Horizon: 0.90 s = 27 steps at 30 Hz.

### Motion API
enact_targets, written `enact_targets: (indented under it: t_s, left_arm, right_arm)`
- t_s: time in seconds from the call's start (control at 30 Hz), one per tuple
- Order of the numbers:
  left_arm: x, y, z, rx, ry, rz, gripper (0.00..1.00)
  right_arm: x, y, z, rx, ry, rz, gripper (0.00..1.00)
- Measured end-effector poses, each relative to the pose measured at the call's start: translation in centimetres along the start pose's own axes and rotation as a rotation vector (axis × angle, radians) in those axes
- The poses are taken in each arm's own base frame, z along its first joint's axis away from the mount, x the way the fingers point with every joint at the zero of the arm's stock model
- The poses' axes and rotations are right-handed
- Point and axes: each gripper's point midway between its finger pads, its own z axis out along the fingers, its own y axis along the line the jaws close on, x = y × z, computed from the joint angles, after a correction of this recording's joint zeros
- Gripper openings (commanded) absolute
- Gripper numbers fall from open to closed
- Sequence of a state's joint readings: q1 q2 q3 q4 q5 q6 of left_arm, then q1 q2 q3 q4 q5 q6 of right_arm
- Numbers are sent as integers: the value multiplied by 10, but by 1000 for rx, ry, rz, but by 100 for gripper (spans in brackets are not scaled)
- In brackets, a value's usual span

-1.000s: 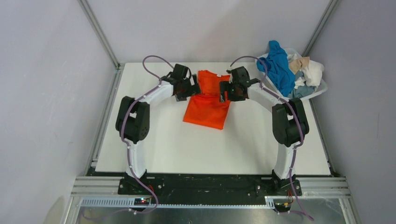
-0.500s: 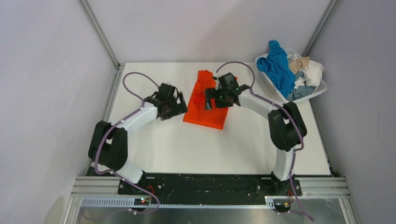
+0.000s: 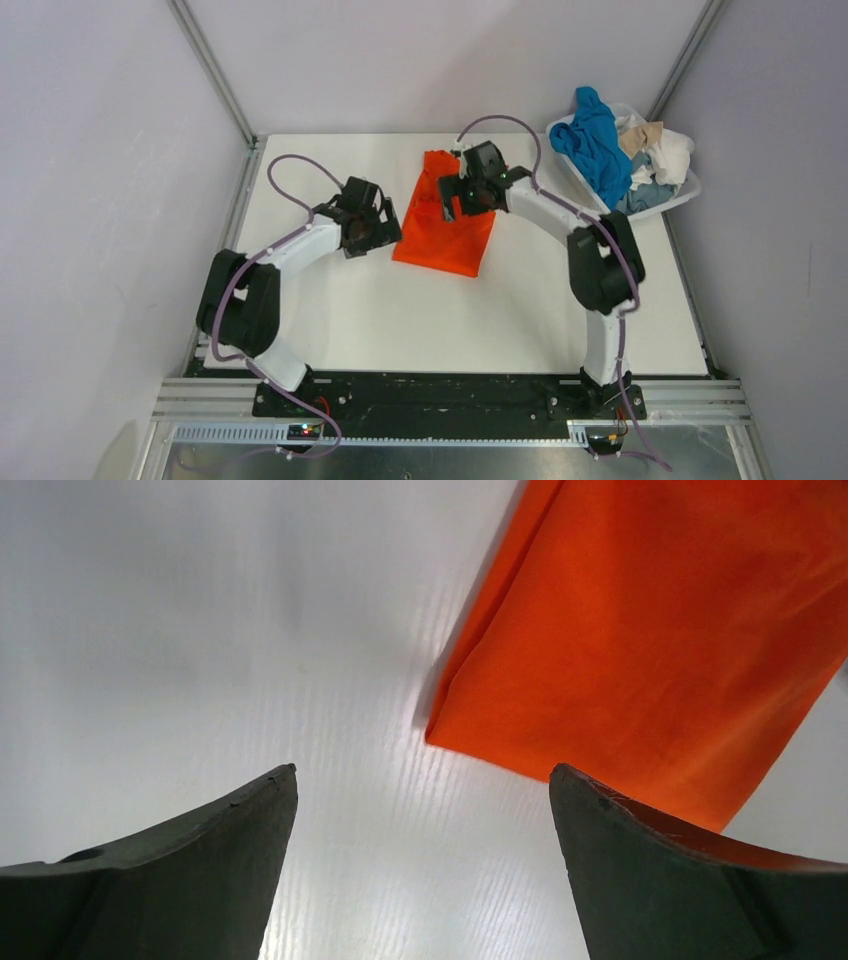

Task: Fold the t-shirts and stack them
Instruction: Fold the folded rectangular tshirt in 1/3 of the way, then grab one side of the 2/3 rectangular tshirt with both arms

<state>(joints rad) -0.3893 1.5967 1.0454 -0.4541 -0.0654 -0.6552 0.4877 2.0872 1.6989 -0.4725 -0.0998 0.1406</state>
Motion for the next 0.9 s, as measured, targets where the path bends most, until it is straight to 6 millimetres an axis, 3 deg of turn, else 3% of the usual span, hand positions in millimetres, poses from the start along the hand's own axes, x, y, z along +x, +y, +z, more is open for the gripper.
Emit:
enact_targets:
  t_s: [0.13, 0.23, 0.4, 0.5, 0.67, 0.8, 0.83, 0.87, 0.9]
  left_arm:
    - [-6, -11, 13, 15, 16, -1, 87]
    - [-2, -16, 27, 24, 55, -2, 77]
    - [12, -16, 46, 23, 125, -8, 60]
    - [18, -16, 52, 20, 150, -12, 48]
    - [18, -23, 58, 46, 157, -23, 38]
    - [19, -28, 61, 67, 160, -28, 20]
    - [19, -29, 62, 71, 160, -30, 7]
    - [20, -30, 63, 73, 160, -33, 3]
    - [20, -31, 63, 75, 161, -40, 1]
  right_arm:
    - [44, 32, -50, -15, 3, -65, 99]
    - [82, 47, -75, -41, 11, -76, 97]
    - [148, 41, -69, -34, 109, -33, 83]
    - [175, 33, -62, -27, 168, 3, 74]
    - [171, 37, -48, -54, 142, 30, 58]
    - [168, 39, -41, -59, 123, 34, 46]
    - [167, 40, -40, -59, 119, 35, 38]
    - [166, 40, -39, -59, 115, 37, 33]
    - [166, 39, -38, -56, 113, 39, 22]
